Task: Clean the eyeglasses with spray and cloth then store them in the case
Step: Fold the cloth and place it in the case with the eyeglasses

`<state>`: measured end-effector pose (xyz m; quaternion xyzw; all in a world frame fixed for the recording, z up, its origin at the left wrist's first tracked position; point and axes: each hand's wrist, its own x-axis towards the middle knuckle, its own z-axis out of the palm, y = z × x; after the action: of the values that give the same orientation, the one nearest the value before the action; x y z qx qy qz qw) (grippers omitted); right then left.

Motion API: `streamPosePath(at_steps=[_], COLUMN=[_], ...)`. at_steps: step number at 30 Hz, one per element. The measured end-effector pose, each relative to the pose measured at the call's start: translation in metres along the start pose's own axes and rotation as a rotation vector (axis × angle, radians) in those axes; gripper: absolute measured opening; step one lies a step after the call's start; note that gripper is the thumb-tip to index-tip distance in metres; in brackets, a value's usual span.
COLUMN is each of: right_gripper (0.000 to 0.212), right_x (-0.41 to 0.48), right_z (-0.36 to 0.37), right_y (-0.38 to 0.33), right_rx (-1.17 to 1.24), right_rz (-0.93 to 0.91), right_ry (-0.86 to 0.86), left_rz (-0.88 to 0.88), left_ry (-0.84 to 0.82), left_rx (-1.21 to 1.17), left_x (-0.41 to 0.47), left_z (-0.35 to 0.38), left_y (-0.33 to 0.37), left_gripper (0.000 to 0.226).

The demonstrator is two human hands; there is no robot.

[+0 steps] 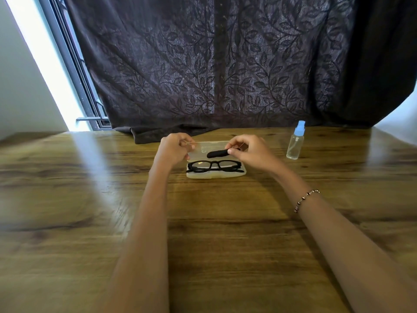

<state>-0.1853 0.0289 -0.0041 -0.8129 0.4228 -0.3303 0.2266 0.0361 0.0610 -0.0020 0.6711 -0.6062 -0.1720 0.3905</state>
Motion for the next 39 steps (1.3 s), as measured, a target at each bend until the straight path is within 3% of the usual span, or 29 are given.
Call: streamPosePath(at_steps=[6, 20, 25, 28, 31, 35, 39], right_gripper=[0.005, 0.009, 0.039, 0.081, 0.119, 0.117, 0.101], right_x=[-0.001, 0.002, 0.001, -0.001, -0.003, -0.003, 0.001], right_z=[0.012, 0.013, 0.003, -0.002, 0.001, 0.010, 0.012], right_y=[0.001, 0.001, -0.003, -0.007, -0.004, 0.005, 0.008], right_rx=[0.143, -0.193, -0.115, -0.193, -0.311, -0.298, -0.289], right_rz=[0.024, -0.113, -0.123, -0.156, -0.124, -0.092, -0.117], right_ry=[-0.083, -0.082, 0.012, 0.014, -0.146, -0.220, -0.169], left_rz=[0.002, 0.000, 0.009, 0.030, 0.032, 0.044, 0.045], left_ry=[0.015, 0.016, -0.003, -0.025, -0.063, -0.134, -0.058], left_rx=[0.000, -0.005, -0.020, -0.038, -0.094, -0.137, -0.115], left_x=[0.001, 0.002, 0.002, 0.002, 0.001, 0.000, 0.001], left_z=[0.000, 0.000, -0.002, -0.004, -0.007, -0.011, -0.009], left_y=[0.000, -0.002, -0.003, -0.004, -0.005, -0.006, -0.010], left_gripper=[0.013, 0.016, 0.015, 0.015, 0.017, 0.026, 0.021])
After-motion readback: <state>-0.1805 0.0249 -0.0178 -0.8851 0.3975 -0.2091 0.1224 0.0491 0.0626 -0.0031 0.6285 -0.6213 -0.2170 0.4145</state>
